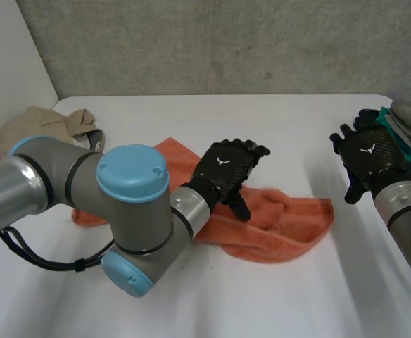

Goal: Fold the laundry.

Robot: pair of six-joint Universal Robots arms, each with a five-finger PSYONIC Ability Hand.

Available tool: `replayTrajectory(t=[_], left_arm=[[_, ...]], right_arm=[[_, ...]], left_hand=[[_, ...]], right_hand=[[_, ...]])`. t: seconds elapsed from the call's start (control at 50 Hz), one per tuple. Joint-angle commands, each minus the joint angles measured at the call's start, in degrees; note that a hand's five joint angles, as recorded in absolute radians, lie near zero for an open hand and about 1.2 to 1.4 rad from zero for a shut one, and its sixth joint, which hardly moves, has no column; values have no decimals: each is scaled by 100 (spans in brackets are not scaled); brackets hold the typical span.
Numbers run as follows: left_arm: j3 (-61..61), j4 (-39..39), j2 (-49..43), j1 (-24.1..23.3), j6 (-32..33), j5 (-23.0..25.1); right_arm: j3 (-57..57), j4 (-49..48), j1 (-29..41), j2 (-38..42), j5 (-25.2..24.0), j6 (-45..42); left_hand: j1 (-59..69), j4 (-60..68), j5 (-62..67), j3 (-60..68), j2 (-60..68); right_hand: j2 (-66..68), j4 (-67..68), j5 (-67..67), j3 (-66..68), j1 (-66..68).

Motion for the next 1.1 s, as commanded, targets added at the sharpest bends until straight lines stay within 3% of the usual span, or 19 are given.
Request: replayTrajectory(t=[0.02, 0.1, 0.24, 0.38, 0.46, 0.58, 0.8, 0.9, 1.02, 1.1], left_arm=[[-469, 7, 1099, 566, 116, 2], [-786, -72, 1618, 1208, 388, 55], [-1866, -248, 2137, 2103, 1590, 90], [-2456, -494, 2032, 3176, 2558, 546], [-2597, -696, 1664, 3607, 2612, 1003], [-2597, -899, 1276, 3749, 2577, 1470], [-2492, -222, 740, 3652, 2542, 1479], [-2413, 85, 678, 3556, 2533, 1479], [-2360, 358, 547, 3512, 2550, 1418], [-2334, 385, 538, 3476, 2550, 1330]], right_arm=[[-184, 246, -35, -145, -54, 117], [-413, 983, -43, -427, -273, 266], [-878, 3196, -35, -445, -818, 222], [-730, 3385, 18, -103, -828, 73], [-510, 3087, -17, 144, -819, -59], [-360, 2454, 18, 522, -880, -68], [-343, 2119, 97, 803, -1056, 3], [-308, 1873, 124, 891, -1065, 3], [-255, 1811, 185, 944, -1126, -6], [-246, 1811, 247, 935, -1188, 3]], left_hand=[[65, -57, -26, -97, -77], [83, -40, -8, -80, -60], [99, -23, 9, -63, -43], [401, 278, 310, 238, 258], [855, 732, 764, 693, 713], [1125, 1003, 1035, 963, 983], [1545, 1423, 1454, 1383, 1403], [3861, 3738, 3770, 3698, 3718], [6655, 6532, 6564, 6493, 6513], [6742, 6619, 6651, 6579, 6599]], right_hand=[[-266, -364, -380, -204, -201], [-266, -364, -380, -204, -201], [-266, -364, -380, -204, -201], [-266, -364, -380, -204, -201], [-266, -364, -380, -204, -201], [566, 468, 451, 628, 631], [2180, 2082, 2066, 2242, 2245], [3826, 3728, 3711, 3888, 3891], [4133, 4035, 4018, 4194, 4198], [4485, 4387, 4371, 4547, 4550]])
